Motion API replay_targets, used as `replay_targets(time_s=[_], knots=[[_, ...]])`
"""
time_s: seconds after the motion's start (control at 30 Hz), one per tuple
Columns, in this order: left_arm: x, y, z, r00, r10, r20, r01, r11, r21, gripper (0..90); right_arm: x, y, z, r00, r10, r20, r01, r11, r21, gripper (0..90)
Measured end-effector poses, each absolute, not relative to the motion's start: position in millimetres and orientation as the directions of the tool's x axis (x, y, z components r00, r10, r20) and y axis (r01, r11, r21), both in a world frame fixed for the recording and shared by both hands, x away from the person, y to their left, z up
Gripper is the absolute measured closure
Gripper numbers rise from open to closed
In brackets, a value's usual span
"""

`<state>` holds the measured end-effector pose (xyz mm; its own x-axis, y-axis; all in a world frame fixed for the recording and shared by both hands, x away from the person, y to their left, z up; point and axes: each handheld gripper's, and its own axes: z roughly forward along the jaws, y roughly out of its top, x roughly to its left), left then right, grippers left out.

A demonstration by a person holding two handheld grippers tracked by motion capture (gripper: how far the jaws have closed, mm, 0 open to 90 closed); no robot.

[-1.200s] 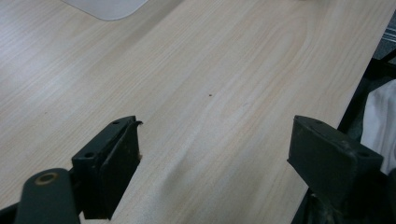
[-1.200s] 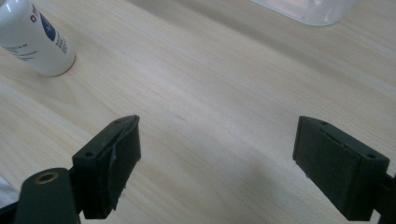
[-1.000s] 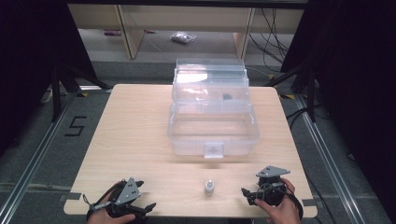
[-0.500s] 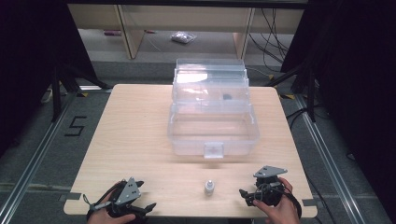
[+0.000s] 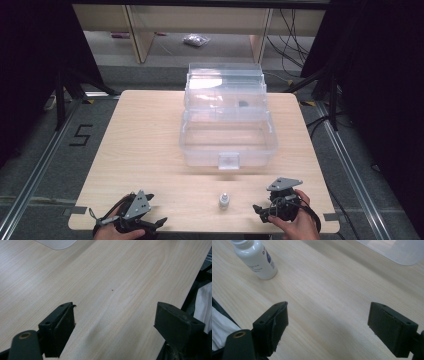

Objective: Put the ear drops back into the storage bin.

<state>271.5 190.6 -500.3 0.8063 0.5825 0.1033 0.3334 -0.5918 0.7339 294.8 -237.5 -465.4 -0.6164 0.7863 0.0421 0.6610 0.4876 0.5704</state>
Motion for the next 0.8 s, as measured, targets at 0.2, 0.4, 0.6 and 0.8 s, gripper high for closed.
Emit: replay_targets(time_s=[0.2,0.4,0.6,0.8], knots=[[271.4,190.7,-499.8,0.805,0.584,0.106,0.336,-0.596,0.729,16.1,294.9,-232.3,-464.3,-0.648,0.761,0.024,0.638,0.525,0.563,17.9],[271.4,190.6,-499.9,0.806,0.583,0.105,0.337,-0.597,0.728,16.1,294.9,-225.7,-461.8,-0.672,0.740,0.020,0.621,0.549,0.559,18.0],[271.5,190.7,-500.0,0.806,0.583,0.105,0.337,-0.597,0.728,16.0,295.0,-215.8,-457.9,-0.704,0.710,0.020,0.602,0.580,0.549,18.6],[271.5,190.6,-500.2,0.805,0.584,0.103,0.338,-0.595,0.729,16.1,297.9,-204.9,-458.2,-0.752,0.659,-0.002,0.555,0.636,0.537,19.7]])
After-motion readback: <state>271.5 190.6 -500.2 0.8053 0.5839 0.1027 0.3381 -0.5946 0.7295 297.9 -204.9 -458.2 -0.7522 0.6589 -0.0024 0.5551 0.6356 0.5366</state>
